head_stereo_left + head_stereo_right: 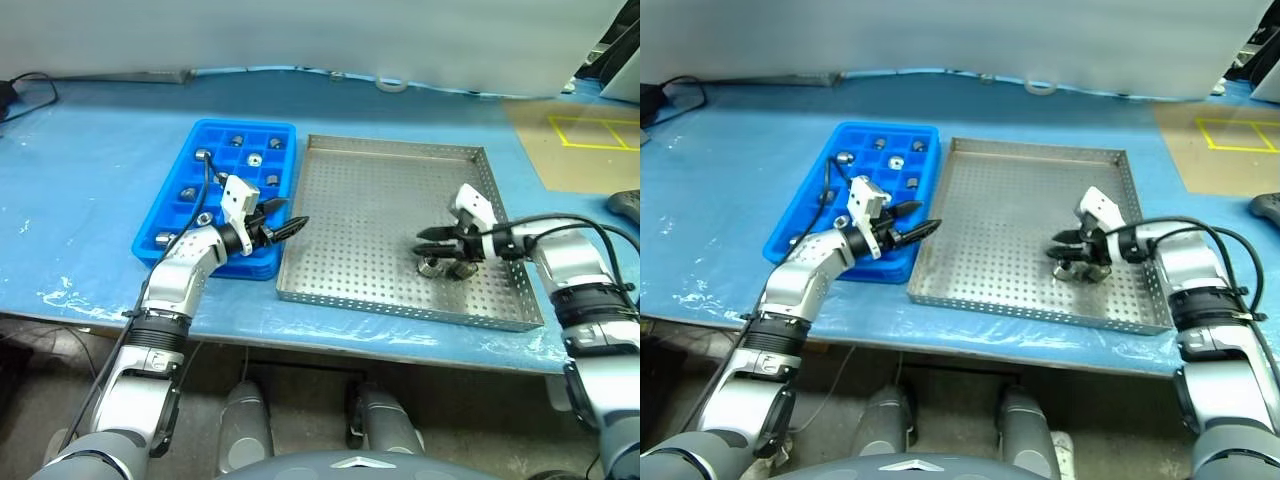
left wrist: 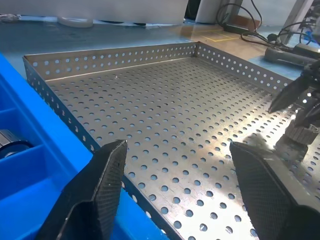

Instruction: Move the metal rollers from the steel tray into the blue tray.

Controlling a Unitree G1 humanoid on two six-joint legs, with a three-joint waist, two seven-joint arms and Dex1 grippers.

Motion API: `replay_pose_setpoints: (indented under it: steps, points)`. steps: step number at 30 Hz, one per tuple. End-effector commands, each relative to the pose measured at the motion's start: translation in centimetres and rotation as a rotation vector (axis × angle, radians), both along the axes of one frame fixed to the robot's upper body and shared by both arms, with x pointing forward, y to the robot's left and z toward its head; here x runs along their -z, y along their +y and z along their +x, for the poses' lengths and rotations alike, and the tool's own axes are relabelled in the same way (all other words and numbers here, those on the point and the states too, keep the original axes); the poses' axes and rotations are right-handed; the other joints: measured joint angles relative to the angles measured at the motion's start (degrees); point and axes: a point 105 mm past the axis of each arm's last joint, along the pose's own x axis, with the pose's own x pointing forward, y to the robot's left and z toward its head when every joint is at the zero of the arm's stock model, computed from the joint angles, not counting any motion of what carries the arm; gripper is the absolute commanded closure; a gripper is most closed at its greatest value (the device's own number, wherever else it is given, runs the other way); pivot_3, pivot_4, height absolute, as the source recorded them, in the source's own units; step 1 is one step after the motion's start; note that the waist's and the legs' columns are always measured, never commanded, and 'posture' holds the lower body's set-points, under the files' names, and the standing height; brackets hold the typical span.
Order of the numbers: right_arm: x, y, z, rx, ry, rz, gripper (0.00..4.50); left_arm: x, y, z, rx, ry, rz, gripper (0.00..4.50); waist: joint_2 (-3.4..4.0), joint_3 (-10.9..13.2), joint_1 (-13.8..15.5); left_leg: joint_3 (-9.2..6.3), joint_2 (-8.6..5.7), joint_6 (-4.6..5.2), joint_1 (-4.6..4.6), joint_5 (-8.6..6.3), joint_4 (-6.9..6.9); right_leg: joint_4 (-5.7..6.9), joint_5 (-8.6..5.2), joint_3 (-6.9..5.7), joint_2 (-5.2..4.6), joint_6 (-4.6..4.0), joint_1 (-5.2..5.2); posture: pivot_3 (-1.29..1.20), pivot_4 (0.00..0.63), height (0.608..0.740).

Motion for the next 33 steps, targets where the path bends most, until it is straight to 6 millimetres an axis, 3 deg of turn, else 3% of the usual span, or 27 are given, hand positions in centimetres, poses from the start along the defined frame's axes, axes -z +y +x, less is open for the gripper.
replay_pose_setpoints:
  steps: [1, 7, 11, 18, 22, 27, 29, 33]
  points:
    - [-0.3, -0.2, -0.8, -0.012, -0.008, -0.028, 2.43, -1.8, -1.3, -0.2, 0.059, -0.055, -0.047, 0.93, 0.0, 0.0, -0.47, 0.0, 0.01, 0.0, -0.01, 0.0, 0.0, 0.0, 0.0, 0.0, 0.0, 0.0, 0.0, -0.35, 0.15, 0.74]
    - [2.3, -0.3, -1.7, -0.004, 0.068, -0.097, 2.43, -1.9, -1.4, 0.1, 0.061, -0.063, -0.042, 0.93, -0.03, -0.04, -1.7, 0.0, 0.01, 0.0, 0.06, 0.0, 0.01, 0.0, 0.0, 0.01, 0.02, 0.01, 0.04, -0.36, 0.15, 0.74]
    - [2.7, 0.0, -1.8, -0.031, 0.089, -0.095, 3.0, -1.7, -0.4, 0.1, 0.022, -0.065, -0.034, 0.93, -0.24, -0.19, -2.04, -0.02, 0.01, 0.02, 0.06, -0.01, 0.01, -0.06, -0.01, -0.02, 0.02, 0.03, 0.11, -0.32, 0.15, 0.74]
    - [-5.3, 7.1, 1.5, -0.146, -0.107, 0.318, 3.01, -3.1, 2.4, 0.2, -0.104, -0.108, -0.084, 0.93, -0.2, -0.16, -2.53, -0.02, 0.02, 0.06, -0.01, -0.04, 0.01, -0.05, 0.02, -0.03, 0.02, 0.03, -0.02, -0.24, 0.15, 0.74]
    - [-5.9, 8.0, 2.6, -0.161, -0.134, 0.325, 3.01, -3.6, 3.8, 0.2, -0.168, -0.124, -0.091, 0.93, -0.19, -0.17, -1.09, -0.03, 0.05, 0.01, -0.08, 0.0, -0.02, 0.08, 0.01, -0.07, 0.02, 0.02, -0.12, -0.19, 0.15, 0.74]
    - [-9.0, 10.8, 4.4, -0.185, -0.212, 0.46, 3.01, -2.7, 4.6, -0.7, -0.192, -0.111, -0.061, 0.93, -0.18, -0.16, -0.38, 0.0, 0.02, 0.02, -0.1, -0.02, -0.06, -0.03, 0.01, -0.06, 0.0, 0.02, -0.12, -0.15, 0.15, 0.74]
    - [-7.9, 11.0, 4.2, -0.211, -0.18, 0.408, 3.01, -2.6, 4.5, -0.9, -0.193, -0.111, -0.062, 0.93, -0.18, -0.16, 0.53, -0.01, 0.04, 0.0, -0.15, 0.0, -0.08, 0.01, 0.01, -0.09, 0.0, 0.01, -0.17, -0.14, 0.15, 0.74]
    - [-3.6, 10.3, 2.7, -0.285, -0.059, 0.225, 3.01, -2.3, 4.4, -1.0, -0.203, -0.108, -0.055, 0.93, -0.19, -0.16, 1.83, -0.01, 0.03, 0.0, -0.12, 0.0, -0.09, -0.02, 0.01, -0.12, -0.02, 0.01, -0.07, -0.14, 0.15, 0.74]
